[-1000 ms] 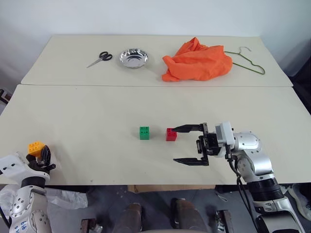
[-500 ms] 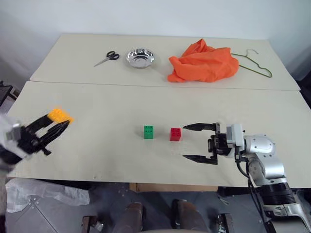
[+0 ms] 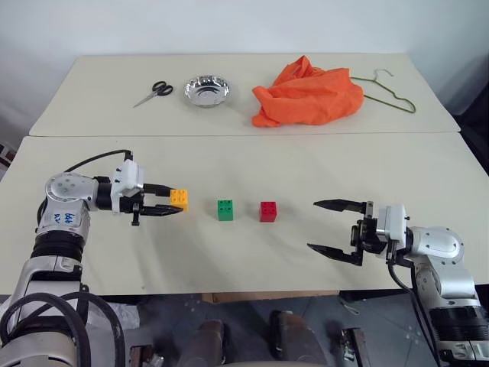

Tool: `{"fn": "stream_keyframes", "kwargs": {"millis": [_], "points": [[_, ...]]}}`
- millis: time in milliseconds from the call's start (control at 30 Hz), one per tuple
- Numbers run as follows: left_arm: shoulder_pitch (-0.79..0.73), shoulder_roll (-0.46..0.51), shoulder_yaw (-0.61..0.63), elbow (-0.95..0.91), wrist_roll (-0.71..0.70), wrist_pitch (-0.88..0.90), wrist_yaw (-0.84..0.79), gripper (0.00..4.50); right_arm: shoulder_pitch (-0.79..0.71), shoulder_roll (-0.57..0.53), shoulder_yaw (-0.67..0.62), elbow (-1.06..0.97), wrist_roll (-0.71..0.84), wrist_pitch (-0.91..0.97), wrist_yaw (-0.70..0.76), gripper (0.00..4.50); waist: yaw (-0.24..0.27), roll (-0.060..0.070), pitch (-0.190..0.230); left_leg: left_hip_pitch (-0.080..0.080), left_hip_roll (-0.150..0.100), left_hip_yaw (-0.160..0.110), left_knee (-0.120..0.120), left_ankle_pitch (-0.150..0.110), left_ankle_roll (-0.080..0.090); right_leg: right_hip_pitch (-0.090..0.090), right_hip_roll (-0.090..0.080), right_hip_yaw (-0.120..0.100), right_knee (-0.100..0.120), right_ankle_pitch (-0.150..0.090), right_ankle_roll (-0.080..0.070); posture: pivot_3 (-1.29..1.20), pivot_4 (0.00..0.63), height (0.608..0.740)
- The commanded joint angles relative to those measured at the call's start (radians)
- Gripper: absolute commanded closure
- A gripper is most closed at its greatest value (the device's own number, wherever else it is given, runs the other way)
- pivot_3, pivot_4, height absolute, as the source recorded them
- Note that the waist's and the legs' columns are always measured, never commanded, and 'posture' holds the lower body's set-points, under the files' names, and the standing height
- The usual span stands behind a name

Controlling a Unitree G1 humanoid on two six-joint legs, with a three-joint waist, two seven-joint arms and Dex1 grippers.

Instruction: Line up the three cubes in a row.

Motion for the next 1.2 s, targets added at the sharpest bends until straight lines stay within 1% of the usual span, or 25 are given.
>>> {"fn": "stream_keyframes", "kwargs": {"millis": [33, 333, 400, 567, 600, 667, 733, 833, 867, 933, 1000, 1067, 1200], "points": [[-0.032, -0.006, -0.035, 0.065, -0.003, -0.068, -0.112, 3.02, 0.025, -0.015, -0.028, -0.062, 0.011, 0.004, -0.031, 0.0, 0.004, 0.0, 0.0, 0.0, 0.0, 0.0, 0.0, 0.0, 0.0, 0.0, 0.0, 0.0, 0.0, 0.0, 0.0, 0.0, 0.15, 0.74], [-0.081, -0.062, -0.043, 0.157, 0.006, -0.109, -0.112, 3.02, 0.051, -0.022, -0.029, -0.075, 0.014, 0.012, -0.043, 0.0, 0.011, -0.001, 0.0, 0.0, -0.001, -0.001, 0.001, 0.0, 0.001, 0.001, -0.001, 0.0, 0.001, 0.0, 0.0, 0.0, 0.15, 0.74], [-0.096, -0.074, -0.035, 0.175, 0.0, -0.091, -0.112, 3.02, 0.049, -0.027, -0.024, -0.073, 0.019, 0.016, -0.029, 0.0, 0.009, -0.001, 0.0, 0.0, -0.001, -0.001, 0.001, 0.0, 0.001, 0.001, -0.001, 0.0, 0.001, 0.0, 0.001, 0.0, 0.15, 0.74], [-0.122, -0.083, -0.041, 0.219, 0.041, -0.07, -0.112, 3.02, 0.034, -0.032, -0.02, -0.067, 0.027, 0.022, -0.015, 0.0, 0.006, -0.001, 0.0, 0.0, -0.001, -0.001, 0.001, 0.0, 0.001, 0.001, -0.001, 0.0, 0.001, 0.0, 0.001, 0.0, 0.15, 0.74], [-0.127, -0.083, -0.033, 0.226, 0.049, -0.072, -0.106, 2.29, 0.031, -0.032, -0.019, -0.067, 0.027, 0.024, -0.013, 0.0, 0.005, -0.001, 0.0, 0.0, -0.001, -0.001, 0.001, 0.0, 0.001, 0.001, -0.001, 0.0, 0.001, 0.0, 0.001, 0.0, 0.15, 0.74], [-0.13, -0.081, -0.018, 0.231, 0.054, -0.07, -0.104, 1.75, 0.031, -0.032, -0.017, -0.07, 0.03, 0.027, -0.011, 0.0, 0.005, -0.001, 0.0, 0.0, -0.001, -0.001, 0.001, 0.0, 0.001, 0.0, 0.0, 0.0, 0.001, 0.0, 0.001, 0.0, 0.15, 0.74], [-0.123, -0.07, -0.004, 0.226, 0.049, -0.07, -0.108, 1.11, 0.032, -0.031, -0.018, -0.073, 0.033, 0.03, -0.006, 0.0, 0.005, -0.001, 0.001, 0.0, -0.001, -0.001, 0.001, 0.0, 0.001, 0.0, 0.0, 0.0, 0.001, 0.0, 0.001, 0.0, 0.15, 0.74], [-0.078, -0.023, 0.018, 0.158, 0.005, -0.082, -0.112, 0.16, 0.024, -0.032, -0.016, -0.065, 0.038, 0.032, 0.009, 0.0, 0.003, -0.001, 0.001, 0.0, -0.001, -0.001, 0.001, 0.0, 0.001, 0.0, -0.001, 0.0, 0.001, 0.0, 0.001, 0.0, 0.15, 0.74], [-0.059, -0.008, 0.033, 0.126, -0.015, -0.077, -0.112, 0.02, 0.016, -0.032, -0.016, -0.057, 0.039, 0.032, 0.015, 0.0, 0.002, -0.001, 0.001, 0.0, -0.001, -0.001, 0.001, 0.0, 0.001, 0.0, -0.001, 0.0, 0.001, 0.0, 0.001, 0.0, 0.15, 0.74], [0.001, 0.034, 0.098, 0.024, -0.07, -0.016, -0.104, 0.02, -0.02, -0.032, -0.012, -0.027, 0.042, 0.031, 0.035, 0.0, -0.002, -0.001, 0.001, 0.0, 0.001, -0.001, 0.001, 0.0, 0.001, 0.0, -0.003, 0.001, 0.001, 0.0, 0.001, 0.0, 0.15, 0.74], [0.097, 0.081, 0.172, -0.111, -0.127, 0.07, -0.039, 0.02, -0.059, -0.048, -0.002, -0.011, 0.068, 0.078, 0.072, 0.0, -0.006, -0.001, 0.001, 0.0, 0.001, 0.0, 0.001, 0.0, 0.0, 0.0, -0.004, 0.001, 0.001, 0.0, 0.001, 0.0, 0.15, 0.74], [0.199, 0.119, 0.241, -0.244, -0.156, 0.14, 0.06, 0.02, -0.104, -0.069, 0.003, -0.004, 0.097, 0.143, 0.096, 0.0, -0.008, -0.001, 0.001, 0.0, 0.002, -0.001, 0.001, 0.0, 0.0, 0.0, -0.005, 0.002, 0.001, 0.0, 0.0, 0.0, 0.15, 0.74], [0.375, 0.171, 0.358, -0.452, -0.186, 0.228, 0.155, 0.02, -0.215, -0.076, 0.006, 0.051, 0.091, 0.149, 0.126, 0.0, -0.003, -0.001, 0.001, 0.0, 0.002, -0.002, 0.001, 0.0, 0.0, 0.001, -0.006, 0.007, 0.0, 0.0, 0.0, 0.0, 0.15, 0.74]]}}
